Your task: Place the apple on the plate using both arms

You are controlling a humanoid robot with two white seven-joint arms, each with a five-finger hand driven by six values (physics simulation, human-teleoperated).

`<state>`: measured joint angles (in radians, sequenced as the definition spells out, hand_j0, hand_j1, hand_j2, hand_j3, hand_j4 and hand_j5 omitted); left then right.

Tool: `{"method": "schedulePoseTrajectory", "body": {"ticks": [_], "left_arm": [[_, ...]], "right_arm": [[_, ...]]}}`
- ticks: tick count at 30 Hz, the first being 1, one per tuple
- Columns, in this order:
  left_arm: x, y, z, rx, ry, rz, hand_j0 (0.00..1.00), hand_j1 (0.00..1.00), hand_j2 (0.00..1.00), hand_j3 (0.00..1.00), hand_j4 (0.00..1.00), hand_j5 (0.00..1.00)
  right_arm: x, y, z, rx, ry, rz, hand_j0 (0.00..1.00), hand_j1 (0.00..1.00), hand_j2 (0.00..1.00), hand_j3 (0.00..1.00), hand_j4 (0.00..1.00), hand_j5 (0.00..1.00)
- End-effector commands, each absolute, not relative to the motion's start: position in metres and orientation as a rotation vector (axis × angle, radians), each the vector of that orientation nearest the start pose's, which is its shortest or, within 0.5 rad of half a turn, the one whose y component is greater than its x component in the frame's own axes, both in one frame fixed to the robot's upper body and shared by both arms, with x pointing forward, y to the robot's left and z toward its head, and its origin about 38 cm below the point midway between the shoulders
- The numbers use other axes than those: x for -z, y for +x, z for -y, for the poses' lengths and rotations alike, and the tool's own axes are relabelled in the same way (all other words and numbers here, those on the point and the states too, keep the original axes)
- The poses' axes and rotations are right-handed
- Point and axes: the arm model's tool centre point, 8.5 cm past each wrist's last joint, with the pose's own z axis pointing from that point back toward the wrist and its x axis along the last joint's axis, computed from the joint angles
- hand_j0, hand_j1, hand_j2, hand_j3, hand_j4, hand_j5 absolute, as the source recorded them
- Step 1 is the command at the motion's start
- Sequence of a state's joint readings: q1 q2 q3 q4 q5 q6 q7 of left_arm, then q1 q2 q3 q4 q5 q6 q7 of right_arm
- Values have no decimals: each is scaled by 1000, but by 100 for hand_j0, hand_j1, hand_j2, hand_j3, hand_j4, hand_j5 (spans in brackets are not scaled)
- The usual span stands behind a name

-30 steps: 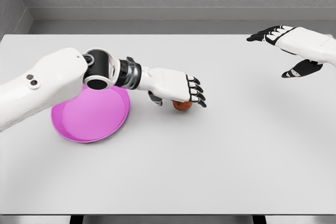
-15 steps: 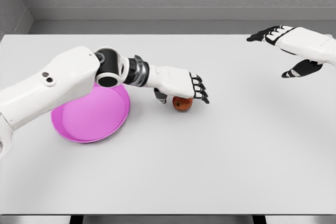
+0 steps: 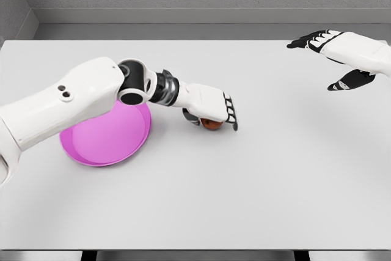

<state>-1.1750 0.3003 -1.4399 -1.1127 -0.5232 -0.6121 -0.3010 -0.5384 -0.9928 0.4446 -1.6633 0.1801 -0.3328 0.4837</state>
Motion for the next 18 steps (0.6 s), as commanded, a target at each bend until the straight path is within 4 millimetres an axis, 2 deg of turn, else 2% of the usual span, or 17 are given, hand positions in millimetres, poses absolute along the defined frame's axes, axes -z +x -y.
{"method": "schedulePoseTrajectory", "body": {"ticks": [1, 2, 3, 11, 17, 18], "left_arm": [[-167, 462, -49, -2864, -177, -1465, 67, 67, 67, 67, 67, 67], [-167, 462, -49, -2865, -177, -1463, 63, 63, 63, 63, 63, 63], [-168, 463, -49, -2864, -179, -1463, 54, 54, 54, 54, 54, 54], [-168, 466, -54, -2875, -190, -1466, 43, 43, 43, 43, 43, 43], [-170, 471, -67, -2893, -214, -1485, 20, 20, 20, 20, 20, 20], [-176, 473, -68, -2885, -228, -1518, 20, 20, 20, 20, 20, 20]], "right_arm": [[-287, 412, 341, -1785, -521, 1487, 100, 100, 100, 100, 100, 100], [-287, 412, 341, -1785, -521, 1487, 100, 100, 100, 100, 100, 100], [-287, 412, 341, -1784, -522, 1486, 100, 100, 100, 100, 100, 100], [-286, 412, 341, -1785, -520, 1486, 100, 100, 100, 100, 100, 100], [-287, 412, 341, -1784, -520, 1488, 100, 100, 100, 100, 100, 100], [-287, 412, 341, -1784, -522, 1486, 100, 100, 100, 100, 100, 100]]}}
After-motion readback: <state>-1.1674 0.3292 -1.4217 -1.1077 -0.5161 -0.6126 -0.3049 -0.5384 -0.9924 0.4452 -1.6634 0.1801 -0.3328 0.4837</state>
